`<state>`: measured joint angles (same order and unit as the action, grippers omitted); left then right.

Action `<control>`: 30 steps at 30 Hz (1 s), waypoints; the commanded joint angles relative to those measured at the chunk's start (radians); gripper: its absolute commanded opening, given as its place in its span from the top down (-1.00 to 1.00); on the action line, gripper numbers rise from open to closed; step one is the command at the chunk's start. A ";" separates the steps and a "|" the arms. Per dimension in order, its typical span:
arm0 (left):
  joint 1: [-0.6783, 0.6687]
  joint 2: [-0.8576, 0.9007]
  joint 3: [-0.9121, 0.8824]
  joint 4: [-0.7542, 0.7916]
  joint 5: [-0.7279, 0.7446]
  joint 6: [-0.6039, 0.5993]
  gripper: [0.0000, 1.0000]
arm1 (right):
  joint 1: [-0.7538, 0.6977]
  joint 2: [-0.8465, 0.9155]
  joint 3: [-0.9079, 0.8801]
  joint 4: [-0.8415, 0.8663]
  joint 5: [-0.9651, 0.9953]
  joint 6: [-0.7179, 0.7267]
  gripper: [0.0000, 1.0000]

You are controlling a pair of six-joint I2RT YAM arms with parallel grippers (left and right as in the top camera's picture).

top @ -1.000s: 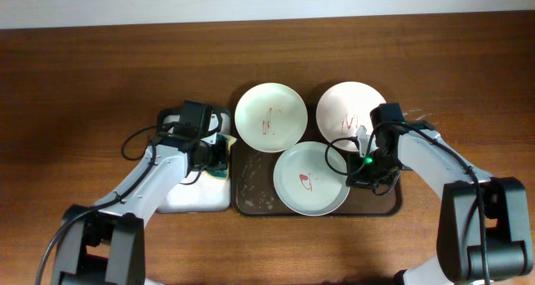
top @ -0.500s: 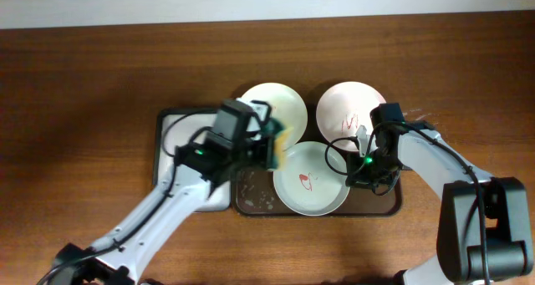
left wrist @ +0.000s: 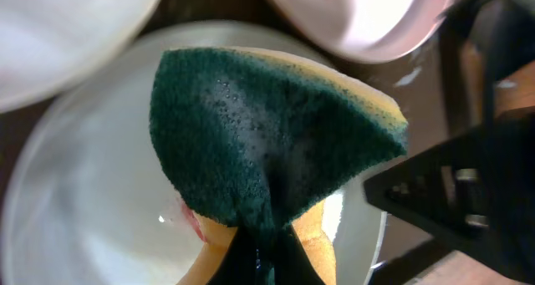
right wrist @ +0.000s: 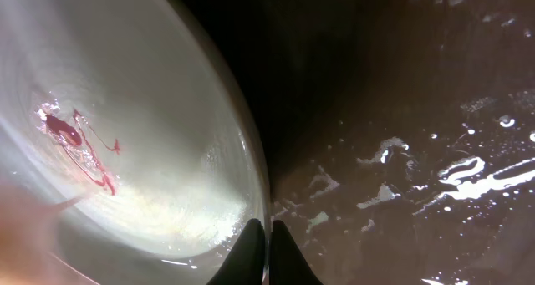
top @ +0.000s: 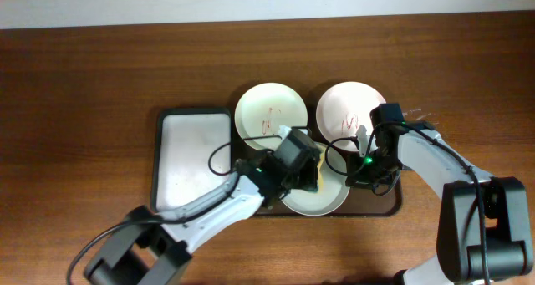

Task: Clean dirty plates on tray and stack at the side
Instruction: 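Lift the sponge with the left gripper and carry it over the plate, then scrub the held plate with the sponge in the left gripper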

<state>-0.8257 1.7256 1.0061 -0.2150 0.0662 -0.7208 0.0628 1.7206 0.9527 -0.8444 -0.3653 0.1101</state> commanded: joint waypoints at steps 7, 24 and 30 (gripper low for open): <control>-0.020 0.128 0.011 0.046 -0.042 -0.101 1.00 | 0.010 0.005 0.014 -0.005 -0.013 0.003 0.91; -0.021 0.067 0.147 -0.153 -0.183 0.147 1.00 | 0.010 0.005 0.014 -0.008 -0.013 0.003 0.92; -0.021 0.072 0.160 -0.134 -0.084 0.031 1.00 | 0.010 0.005 0.014 -0.008 -0.012 0.003 0.91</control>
<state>-0.8494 1.8309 1.1477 -0.3519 -0.0666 -0.6334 0.0654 1.7214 0.9531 -0.8478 -0.3843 0.1131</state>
